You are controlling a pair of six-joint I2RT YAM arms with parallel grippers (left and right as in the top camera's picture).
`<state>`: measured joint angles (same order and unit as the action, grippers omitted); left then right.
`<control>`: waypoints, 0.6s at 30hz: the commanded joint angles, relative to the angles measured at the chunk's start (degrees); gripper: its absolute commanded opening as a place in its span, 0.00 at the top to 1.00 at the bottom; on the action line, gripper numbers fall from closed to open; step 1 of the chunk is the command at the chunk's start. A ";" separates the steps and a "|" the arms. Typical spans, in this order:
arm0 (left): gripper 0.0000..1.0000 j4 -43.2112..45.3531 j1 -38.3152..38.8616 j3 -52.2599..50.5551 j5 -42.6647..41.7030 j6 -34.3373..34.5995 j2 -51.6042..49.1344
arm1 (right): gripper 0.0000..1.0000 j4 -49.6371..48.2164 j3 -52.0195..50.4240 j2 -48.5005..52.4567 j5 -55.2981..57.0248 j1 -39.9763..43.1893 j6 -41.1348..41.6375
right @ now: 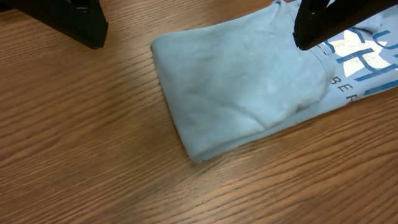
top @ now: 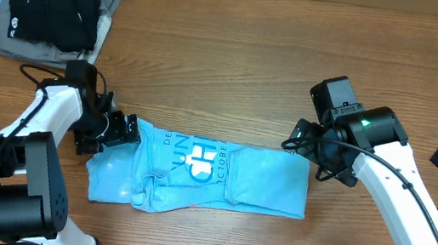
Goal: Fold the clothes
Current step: 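Release the right gripper and raise it above the folded right end, then lift the left end with the left gripper and fold it rightward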
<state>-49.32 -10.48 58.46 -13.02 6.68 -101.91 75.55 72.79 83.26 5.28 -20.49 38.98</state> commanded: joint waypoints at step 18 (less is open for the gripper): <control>0.00 -6.47 -0.74 8.00 5.62 -6.08 -1.49 | 0.00 0.00 0.76 -0.37 0.00 0.33 0.04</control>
<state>-56.77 -10.92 65.34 -9.54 2.33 -103.33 75.66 72.79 83.26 5.28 -20.49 38.96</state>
